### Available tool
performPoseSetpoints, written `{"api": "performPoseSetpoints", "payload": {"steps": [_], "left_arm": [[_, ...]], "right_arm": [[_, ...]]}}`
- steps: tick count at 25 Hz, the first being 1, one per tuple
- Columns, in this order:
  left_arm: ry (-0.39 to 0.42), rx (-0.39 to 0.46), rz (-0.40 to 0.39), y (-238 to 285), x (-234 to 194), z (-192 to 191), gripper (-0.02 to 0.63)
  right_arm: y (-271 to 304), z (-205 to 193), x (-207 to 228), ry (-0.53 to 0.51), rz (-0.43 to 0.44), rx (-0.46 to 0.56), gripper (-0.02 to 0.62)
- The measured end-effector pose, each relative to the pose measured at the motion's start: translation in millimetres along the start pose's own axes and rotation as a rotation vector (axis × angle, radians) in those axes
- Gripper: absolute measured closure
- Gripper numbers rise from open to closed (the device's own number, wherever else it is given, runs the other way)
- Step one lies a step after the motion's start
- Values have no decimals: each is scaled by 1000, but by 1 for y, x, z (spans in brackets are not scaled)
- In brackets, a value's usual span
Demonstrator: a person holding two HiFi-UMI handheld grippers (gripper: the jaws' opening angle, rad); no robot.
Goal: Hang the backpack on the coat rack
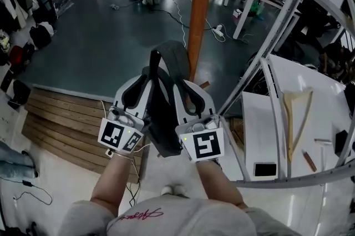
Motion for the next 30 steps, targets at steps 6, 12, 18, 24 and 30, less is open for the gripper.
{"api": "performPoseSetpoints", "payload": {"steps": [6, 12, 18, 24, 30], "left_arm": [[32, -33, 20, -20, 31, 3, 573], [30, -68, 37, -36, 61, 4, 583], [-24, -105, 60, -51, 82, -5, 588], [-49, -134, 61, -61, 100, -14, 588], [-60, -151, 54, -67, 109, -20, 588]], "right_arm": [[-24, 6, -10, 28, 17, 15, 558], [-53, 8, -12, 43, 11, 1, 561], [-78, -3, -27, 55, 39, -19, 571], [-96, -15, -38, 50, 68, -46, 575], [-104, -22, -41, 50, 74, -67, 575]]}}
Point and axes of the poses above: the fingertips, and each gripper's own axes: y forward along the fingers, x to its right, z out of its top, the point moved 1 cm from there along -y, backward along the fingers, and after that the axes turned 7 degrees about -x, right-handed, at the moved point
